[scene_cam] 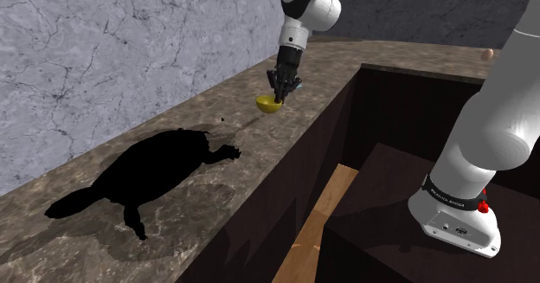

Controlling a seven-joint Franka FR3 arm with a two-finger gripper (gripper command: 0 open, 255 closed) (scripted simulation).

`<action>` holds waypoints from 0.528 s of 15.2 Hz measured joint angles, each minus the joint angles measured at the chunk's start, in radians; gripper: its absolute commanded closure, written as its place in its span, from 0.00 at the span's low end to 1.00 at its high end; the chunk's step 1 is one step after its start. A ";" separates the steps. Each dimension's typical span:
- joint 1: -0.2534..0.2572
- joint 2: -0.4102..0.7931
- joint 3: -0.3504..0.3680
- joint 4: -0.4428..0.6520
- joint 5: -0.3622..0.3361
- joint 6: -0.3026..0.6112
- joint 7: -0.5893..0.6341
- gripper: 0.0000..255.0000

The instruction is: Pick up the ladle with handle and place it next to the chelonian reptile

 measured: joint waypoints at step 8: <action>0.004 0.045 0.004 -0.052 0.024 0.085 -0.051 1.00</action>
